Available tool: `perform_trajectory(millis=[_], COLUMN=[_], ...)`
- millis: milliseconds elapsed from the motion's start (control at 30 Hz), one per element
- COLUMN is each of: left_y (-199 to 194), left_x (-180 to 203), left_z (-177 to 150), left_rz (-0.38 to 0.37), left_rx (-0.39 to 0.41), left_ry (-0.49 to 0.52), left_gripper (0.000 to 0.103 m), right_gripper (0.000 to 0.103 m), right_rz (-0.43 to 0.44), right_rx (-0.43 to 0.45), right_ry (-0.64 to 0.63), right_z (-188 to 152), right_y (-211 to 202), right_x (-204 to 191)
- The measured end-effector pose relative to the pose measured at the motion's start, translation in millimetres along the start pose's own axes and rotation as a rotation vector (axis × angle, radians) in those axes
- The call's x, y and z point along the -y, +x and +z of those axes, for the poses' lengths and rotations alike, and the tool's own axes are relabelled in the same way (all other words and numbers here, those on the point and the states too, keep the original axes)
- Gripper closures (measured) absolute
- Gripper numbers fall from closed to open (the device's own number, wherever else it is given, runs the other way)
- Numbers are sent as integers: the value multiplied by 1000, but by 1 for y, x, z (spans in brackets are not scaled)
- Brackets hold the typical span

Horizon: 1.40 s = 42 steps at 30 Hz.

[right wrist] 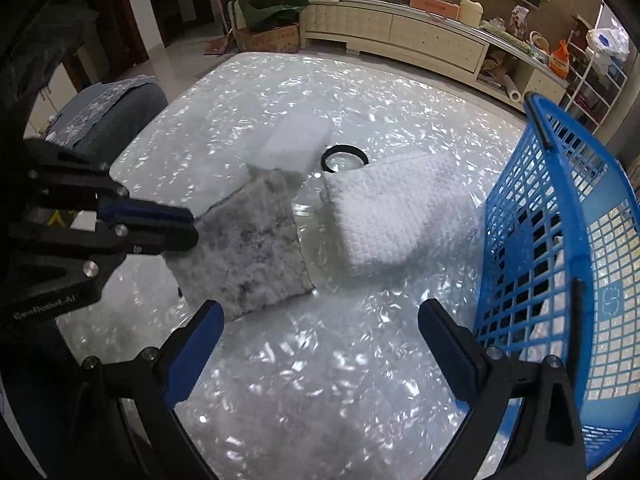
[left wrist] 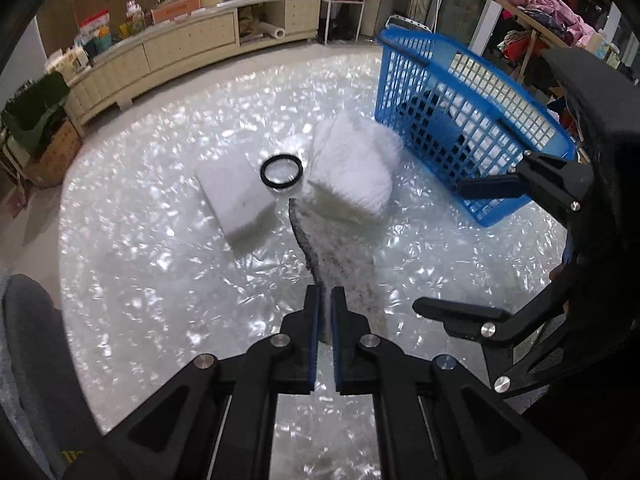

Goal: Organize soft objects
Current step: 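Lift the grey fuzzy pad with the left gripper and carry it over the basket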

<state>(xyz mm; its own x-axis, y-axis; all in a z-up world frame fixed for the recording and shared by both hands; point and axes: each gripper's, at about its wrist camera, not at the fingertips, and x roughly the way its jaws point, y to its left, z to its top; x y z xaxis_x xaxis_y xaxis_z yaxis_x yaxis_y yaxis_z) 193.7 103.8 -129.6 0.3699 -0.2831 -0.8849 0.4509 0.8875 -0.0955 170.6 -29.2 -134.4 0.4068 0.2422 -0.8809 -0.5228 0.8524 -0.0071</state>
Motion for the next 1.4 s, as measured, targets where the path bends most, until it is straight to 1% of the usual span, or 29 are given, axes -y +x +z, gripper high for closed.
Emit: perform_trajectory(millis=[100, 400, 533, 633, 767, 933, 1167, 1400], left_y=[-16, -72, -95, -104, -108, -109, -99, -81], left_x=[7, 32, 49, 62, 79, 103, 138, 166], left_z=[3, 0, 5, 10, 22, 41, 80, 116], left_rz=[34, 88, 100, 98, 90, 76, 50, 11], left_rx=[14, 78, 109, 127, 144, 163, 178, 188], left_ry=[11, 41, 61, 77, 99, 140, 210, 249], left_gripper=[99, 99, 99, 99, 99, 99, 99, 99], right_gripper=[5, 5, 5, 5, 5, 5, 5, 5], right_rz=[14, 13, -2, -23, -50, -82, -118, -150], right_rx=[19, 91, 119, 141, 154, 168, 180, 176], right_ry=[-5, -6, 9, 33, 58, 108, 182, 227], right_z=[-1, -6, -11, -15, -21, -32, -51, -61], right_y=[-11, -52, -70, -84, -95, -108, -122, -128], right_x=[-4, -7, 1, 15, 32, 63, 107, 141])
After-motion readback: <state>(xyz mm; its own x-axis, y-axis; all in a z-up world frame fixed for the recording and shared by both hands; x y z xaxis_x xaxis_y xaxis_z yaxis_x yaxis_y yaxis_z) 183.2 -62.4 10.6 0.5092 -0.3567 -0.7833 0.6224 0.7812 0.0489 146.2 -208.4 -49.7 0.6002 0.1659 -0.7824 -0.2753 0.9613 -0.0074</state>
